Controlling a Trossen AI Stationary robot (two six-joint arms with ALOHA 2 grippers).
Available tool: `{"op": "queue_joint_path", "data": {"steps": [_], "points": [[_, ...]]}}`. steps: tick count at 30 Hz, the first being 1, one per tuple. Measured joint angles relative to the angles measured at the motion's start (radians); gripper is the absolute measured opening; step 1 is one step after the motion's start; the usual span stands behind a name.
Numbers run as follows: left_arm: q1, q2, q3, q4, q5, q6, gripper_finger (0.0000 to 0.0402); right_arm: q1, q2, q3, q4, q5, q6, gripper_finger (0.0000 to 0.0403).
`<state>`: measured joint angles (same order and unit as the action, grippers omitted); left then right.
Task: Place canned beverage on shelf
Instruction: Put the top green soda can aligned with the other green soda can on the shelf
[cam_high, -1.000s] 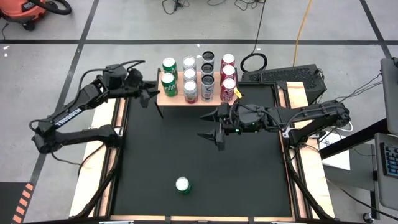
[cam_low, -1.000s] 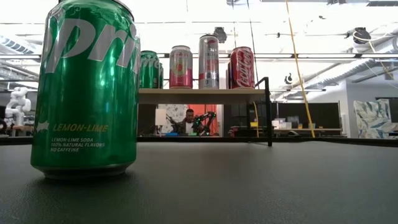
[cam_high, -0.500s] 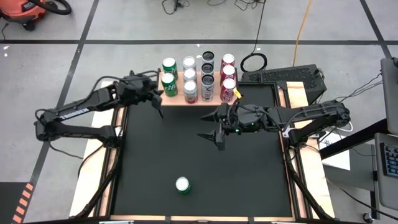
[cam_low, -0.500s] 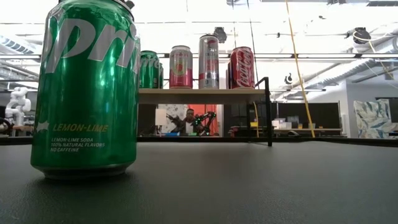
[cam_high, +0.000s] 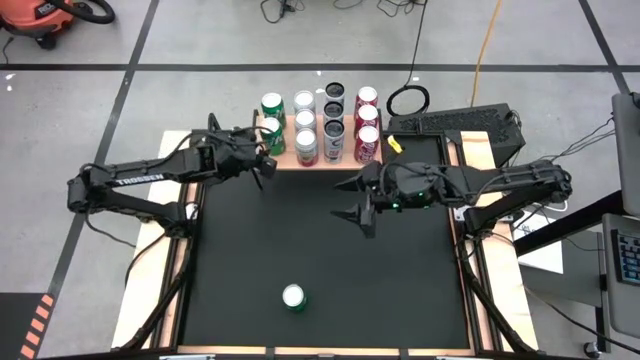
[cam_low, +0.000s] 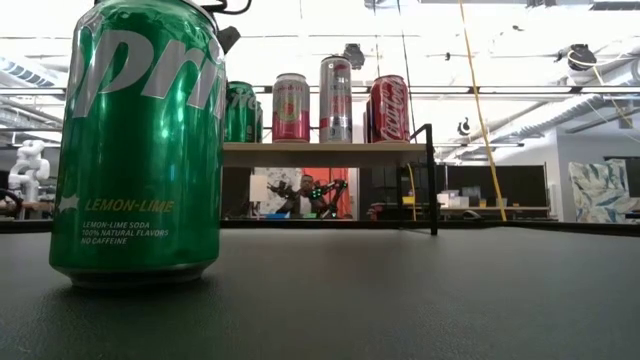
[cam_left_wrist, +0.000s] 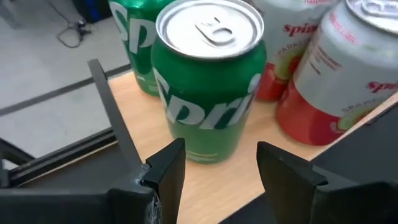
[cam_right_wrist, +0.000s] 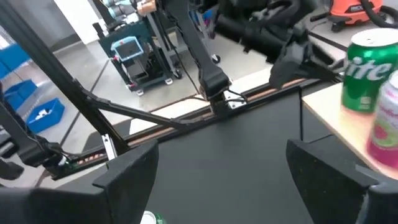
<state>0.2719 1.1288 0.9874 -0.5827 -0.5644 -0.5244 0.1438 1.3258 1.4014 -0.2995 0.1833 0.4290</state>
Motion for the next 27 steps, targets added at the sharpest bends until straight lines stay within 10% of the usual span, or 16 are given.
{"op": "queue_joint_path", "data": {"steps": [8,27], "points": [[-0.074,0.063,0.0,-0.002,-0.216,-0.132,0.0195,-0.029,-0.052,0.0,-0.062,0.002,-0.01,0.0331],[-0.124,0.172,0.0,0.087,-0.311,-0.256,0.0196,-0.111,-0.061,0.0,-0.084,0.0,-0.105,0.0331]]}}
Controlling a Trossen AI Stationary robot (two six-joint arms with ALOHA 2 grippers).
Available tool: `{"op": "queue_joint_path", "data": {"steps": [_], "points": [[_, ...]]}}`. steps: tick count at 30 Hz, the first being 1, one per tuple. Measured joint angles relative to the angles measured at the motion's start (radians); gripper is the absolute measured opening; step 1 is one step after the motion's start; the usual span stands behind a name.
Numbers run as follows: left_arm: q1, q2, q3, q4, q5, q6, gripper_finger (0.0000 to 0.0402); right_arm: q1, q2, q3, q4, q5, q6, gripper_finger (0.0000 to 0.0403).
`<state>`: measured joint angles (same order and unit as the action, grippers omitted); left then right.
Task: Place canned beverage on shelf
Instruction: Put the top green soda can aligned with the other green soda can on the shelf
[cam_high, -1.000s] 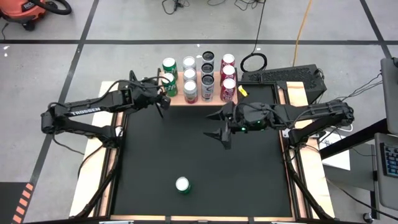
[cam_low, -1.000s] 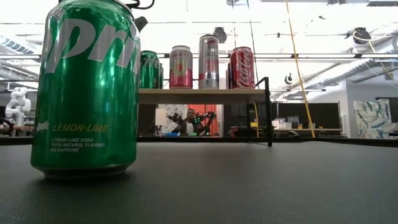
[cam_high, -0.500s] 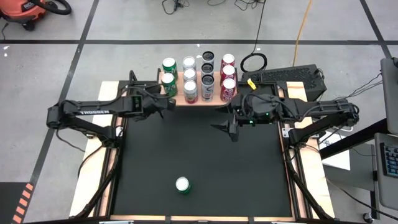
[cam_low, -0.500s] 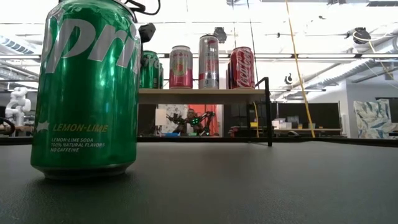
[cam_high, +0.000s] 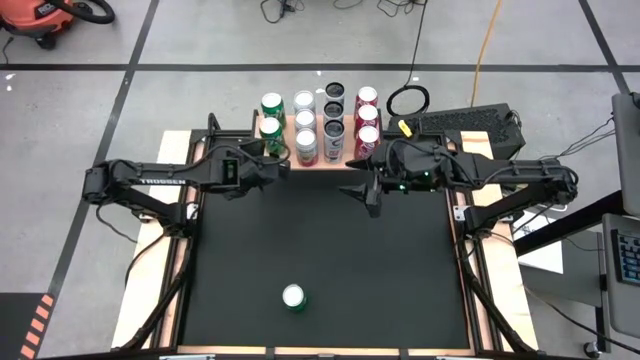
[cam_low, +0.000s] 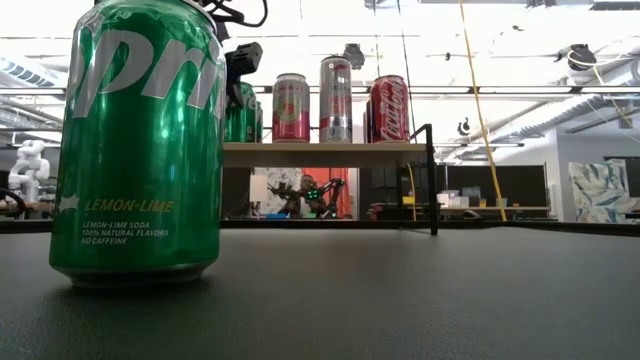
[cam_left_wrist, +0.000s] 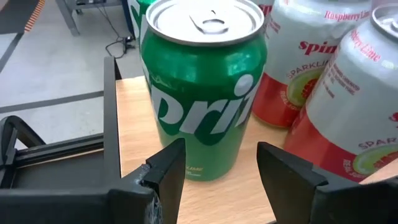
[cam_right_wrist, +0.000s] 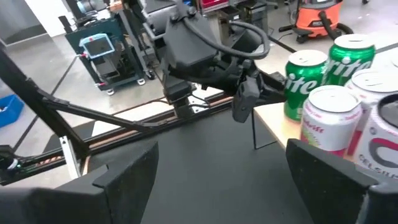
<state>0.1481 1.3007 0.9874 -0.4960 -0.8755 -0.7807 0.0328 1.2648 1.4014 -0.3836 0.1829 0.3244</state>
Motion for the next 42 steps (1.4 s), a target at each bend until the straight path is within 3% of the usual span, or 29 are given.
{"op": "queue_joint_path", "data": {"steps": [15,28,42], "points": [[0.015,0.003,0.0,0.011,-0.068,0.002,0.0196,-0.051,-0.005,0.0,-0.013,-0.004,-0.04,0.0331],[0.068,0.011,0.0,0.02,0.008,0.007,0.0196,-0.054,-0.011,0.0,-0.012,-0.004,-0.058,0.0331],[0.068,0.011,0.0,0.027,0.011,0.011,0.0196,-0.054,-0.01,0.0,-0.011,-0.004,-0.057,0.0331]]}}
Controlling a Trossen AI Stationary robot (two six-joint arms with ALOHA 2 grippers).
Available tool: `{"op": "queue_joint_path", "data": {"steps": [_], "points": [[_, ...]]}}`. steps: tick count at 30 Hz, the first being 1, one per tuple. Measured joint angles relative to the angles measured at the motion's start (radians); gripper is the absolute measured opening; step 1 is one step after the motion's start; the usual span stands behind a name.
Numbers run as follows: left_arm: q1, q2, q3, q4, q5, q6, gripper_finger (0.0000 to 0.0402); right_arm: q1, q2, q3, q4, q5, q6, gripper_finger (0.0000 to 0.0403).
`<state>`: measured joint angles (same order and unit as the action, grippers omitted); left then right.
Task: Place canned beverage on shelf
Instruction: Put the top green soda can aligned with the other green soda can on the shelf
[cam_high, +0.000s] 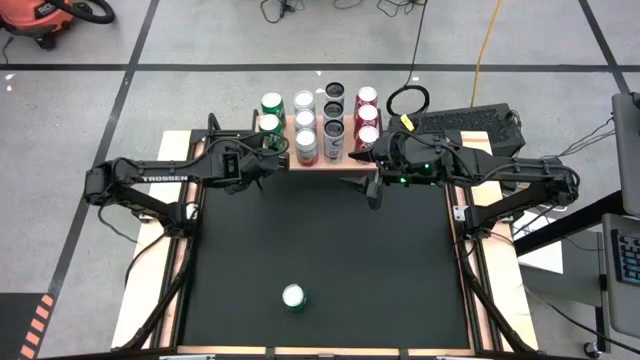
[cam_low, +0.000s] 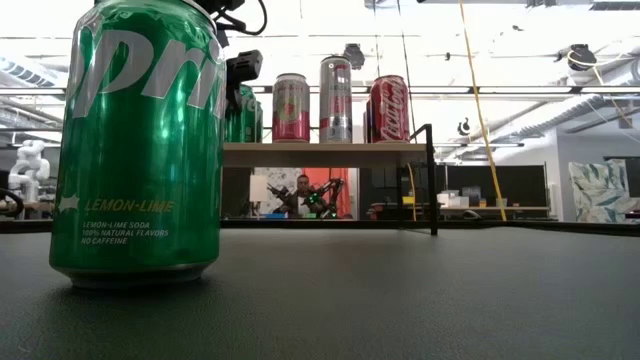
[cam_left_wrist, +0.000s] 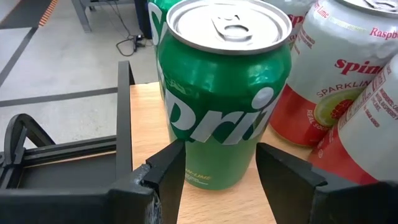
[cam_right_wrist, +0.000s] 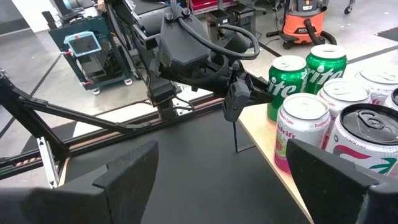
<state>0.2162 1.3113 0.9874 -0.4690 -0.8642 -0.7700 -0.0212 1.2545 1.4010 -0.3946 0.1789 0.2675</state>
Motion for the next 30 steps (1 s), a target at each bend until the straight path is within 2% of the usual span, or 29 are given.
{"op": "queue_joint_path", "data": {"steps": [9,17,23,30], "points": [[0.013,0.0,0.0,0.079,0.008,0.096,0.0196,0.0,0.0,0.0,0.0,0.0,0.0,0.0331],[0.014,0.0,0.0,0.067,0.034,0.092,0.0196,0.0,0.0,0.0,0.0,0.0,0.007,0.0331],[-0.029,0.0,0.0,0.056,0.117,0.018,0.0196,0.0,0.0,0.0,0.0,0.0,0.008,0.0331],[-0.047,0.034,0.002,0.105,0.081,0.018,0.0196,0.0,0.0,0.0,0.0,0.0,0.008,0.0331]]}}
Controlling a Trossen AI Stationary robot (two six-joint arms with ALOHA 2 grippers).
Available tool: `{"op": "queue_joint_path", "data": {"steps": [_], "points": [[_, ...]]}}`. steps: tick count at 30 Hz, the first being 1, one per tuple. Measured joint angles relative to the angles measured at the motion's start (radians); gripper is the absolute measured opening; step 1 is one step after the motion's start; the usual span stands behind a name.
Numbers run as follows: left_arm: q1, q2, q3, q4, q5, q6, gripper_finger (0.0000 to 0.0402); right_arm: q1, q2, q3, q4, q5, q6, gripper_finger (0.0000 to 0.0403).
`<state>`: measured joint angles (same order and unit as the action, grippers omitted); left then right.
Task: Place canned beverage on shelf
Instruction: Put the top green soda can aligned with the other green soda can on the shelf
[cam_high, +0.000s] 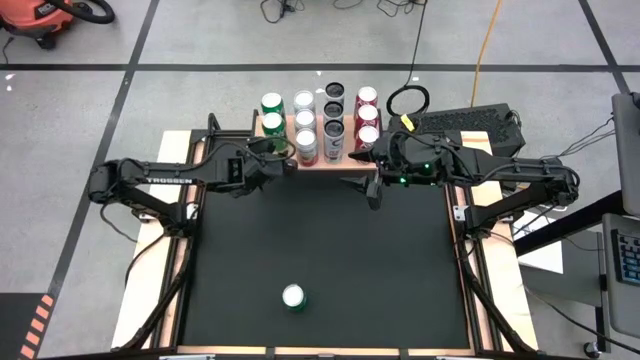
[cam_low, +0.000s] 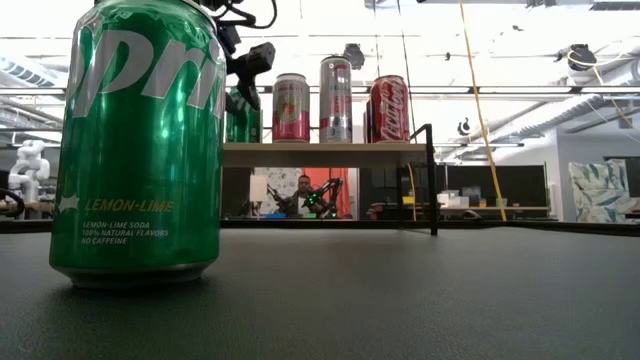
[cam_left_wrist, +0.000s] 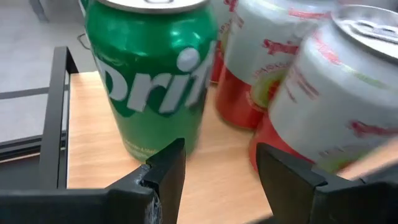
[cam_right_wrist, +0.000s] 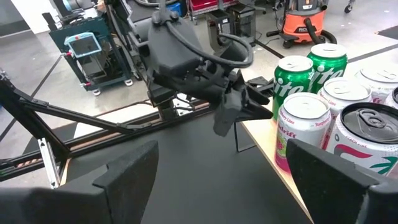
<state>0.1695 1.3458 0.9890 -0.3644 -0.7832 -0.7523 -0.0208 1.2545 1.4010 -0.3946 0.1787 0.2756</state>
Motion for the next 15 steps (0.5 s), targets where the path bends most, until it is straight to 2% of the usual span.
{"op": "queue_joint_path", "data": {"steps": [6,15], "points": [[0.02,0.026,0.0,0.067,-0.004,0.008,0.0196,0.0,0.0,0.0,0.0,0.0,0.0,0.0331],[0.052,0.026,0.0,0.079,-0.01,0.055,0.0196,0.001,0.0,0.0,0.0,0.0,0.0,0.0331]]}}
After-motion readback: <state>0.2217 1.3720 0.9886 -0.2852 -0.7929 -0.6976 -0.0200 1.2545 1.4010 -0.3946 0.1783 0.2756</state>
